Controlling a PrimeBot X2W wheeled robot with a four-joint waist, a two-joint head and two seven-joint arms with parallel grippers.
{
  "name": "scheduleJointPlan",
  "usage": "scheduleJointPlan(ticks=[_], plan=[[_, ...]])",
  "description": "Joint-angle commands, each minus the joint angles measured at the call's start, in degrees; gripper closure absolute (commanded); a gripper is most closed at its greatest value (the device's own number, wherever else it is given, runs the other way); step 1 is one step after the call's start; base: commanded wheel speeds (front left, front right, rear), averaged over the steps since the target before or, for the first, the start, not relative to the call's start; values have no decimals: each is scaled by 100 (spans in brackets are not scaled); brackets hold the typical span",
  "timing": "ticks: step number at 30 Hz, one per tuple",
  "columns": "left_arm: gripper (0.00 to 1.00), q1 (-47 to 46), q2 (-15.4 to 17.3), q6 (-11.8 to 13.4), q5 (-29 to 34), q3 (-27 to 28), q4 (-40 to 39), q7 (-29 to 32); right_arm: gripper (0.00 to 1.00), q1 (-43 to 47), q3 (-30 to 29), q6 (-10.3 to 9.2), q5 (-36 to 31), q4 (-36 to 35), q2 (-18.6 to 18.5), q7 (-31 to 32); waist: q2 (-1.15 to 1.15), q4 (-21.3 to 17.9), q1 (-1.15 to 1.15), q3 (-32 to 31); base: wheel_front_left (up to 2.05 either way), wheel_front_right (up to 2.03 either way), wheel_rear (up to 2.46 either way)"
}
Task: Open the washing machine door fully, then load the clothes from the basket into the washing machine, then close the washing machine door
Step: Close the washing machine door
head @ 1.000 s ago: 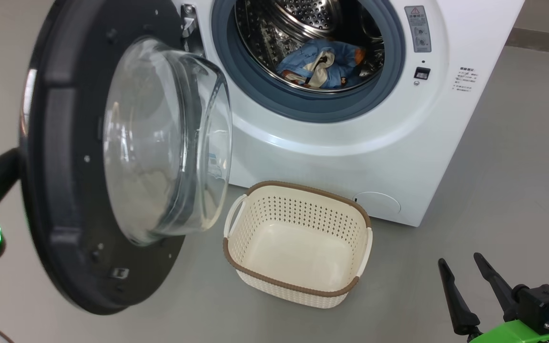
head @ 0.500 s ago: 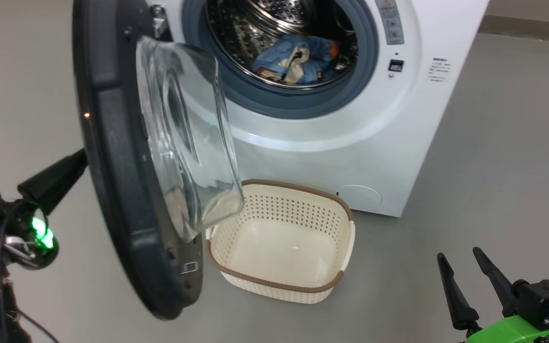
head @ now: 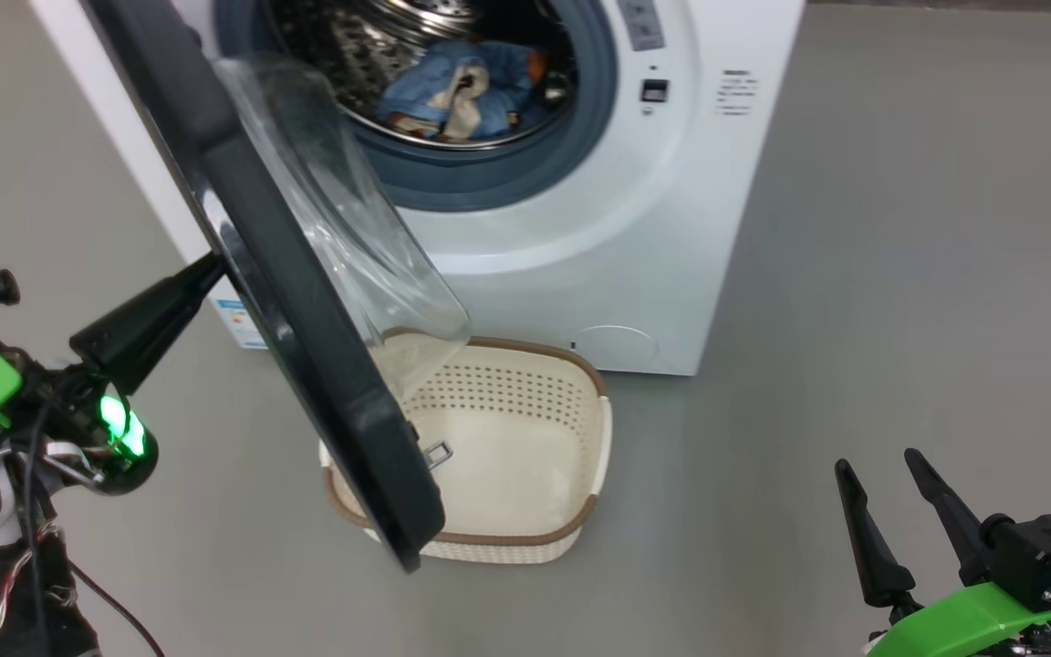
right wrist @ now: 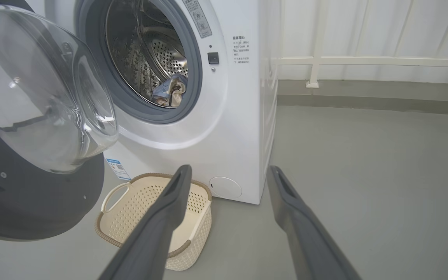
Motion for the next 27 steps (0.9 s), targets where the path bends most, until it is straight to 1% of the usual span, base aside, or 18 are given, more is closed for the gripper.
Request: scheduleJointPlan(ticks=[1,13,23,27], plan=[[100,-107,118,-31,-49,45,-184,-10,0,-251,119,41,-23,-122,-66,-71,0,-298,0,121,0,0,0],[100,-179,93,-105,-98,38,-91,-157,0,-388,129,41,-8,6,-39,-192,0,-890,0,221,0,0,0],[100,-269,87,-205,-135,79,40,-272,0,-453,152,41,-3,87,-21,-250,0,-1148,0,253,0,0,0],[100,-311,85,-288,-161,120,130,-341,0,-482,189,41,8,136,-12,-266,0,-1270,0,219,0,0,0]])
